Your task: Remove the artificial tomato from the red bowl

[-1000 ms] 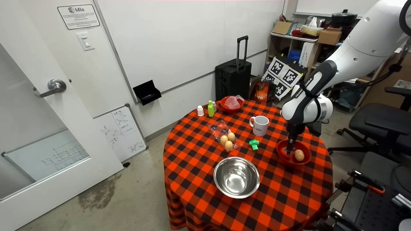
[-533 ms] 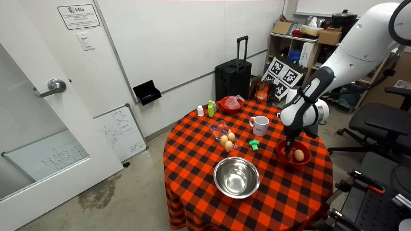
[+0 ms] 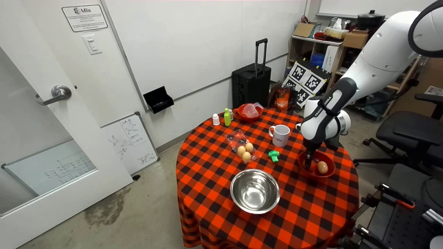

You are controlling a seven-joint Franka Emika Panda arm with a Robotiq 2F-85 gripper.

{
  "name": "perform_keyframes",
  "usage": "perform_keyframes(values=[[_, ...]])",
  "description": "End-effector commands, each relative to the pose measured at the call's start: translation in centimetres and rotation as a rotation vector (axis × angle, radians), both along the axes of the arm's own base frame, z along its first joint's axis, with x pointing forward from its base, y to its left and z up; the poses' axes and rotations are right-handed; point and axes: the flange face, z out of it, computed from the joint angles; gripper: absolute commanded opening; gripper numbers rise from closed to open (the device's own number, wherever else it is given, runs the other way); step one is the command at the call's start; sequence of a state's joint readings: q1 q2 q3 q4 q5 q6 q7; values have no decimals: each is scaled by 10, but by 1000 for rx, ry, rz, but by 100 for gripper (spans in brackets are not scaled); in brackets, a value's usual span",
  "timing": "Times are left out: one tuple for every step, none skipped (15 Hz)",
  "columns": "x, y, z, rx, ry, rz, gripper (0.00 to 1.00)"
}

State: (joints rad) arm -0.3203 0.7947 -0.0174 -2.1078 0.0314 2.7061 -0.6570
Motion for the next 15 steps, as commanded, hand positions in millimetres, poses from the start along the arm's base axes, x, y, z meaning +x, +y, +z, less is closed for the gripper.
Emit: perform_keyframes(values=[[8,-1,-8,-17,0,-7,66],[10,-2,-8,-19,-2,-9,56],[11,-3,-8,-20,-4,-10,49],[12,-3,-8,-21,-4,-14,41],[13,-4,-7,-23,-7,-19,38],[13,-4,-6,-25,-9,-24,38],[13,-5,-5,-26,-11,-27,38],[11,-5,-3,-29,-15,-30,38],[10,-6,0,-31,-18,-34,38],[9,-7,4,-31,-22,-39,38],[8,-9,12,-38,-33,-47,38],[7,-10,19,-48,-44,-55,38],[6,-12,26,-53,-51,-56,38],[7,-13,34,-65,-65,-63,38],[7,-14,44,-77,-78,-65,38]])
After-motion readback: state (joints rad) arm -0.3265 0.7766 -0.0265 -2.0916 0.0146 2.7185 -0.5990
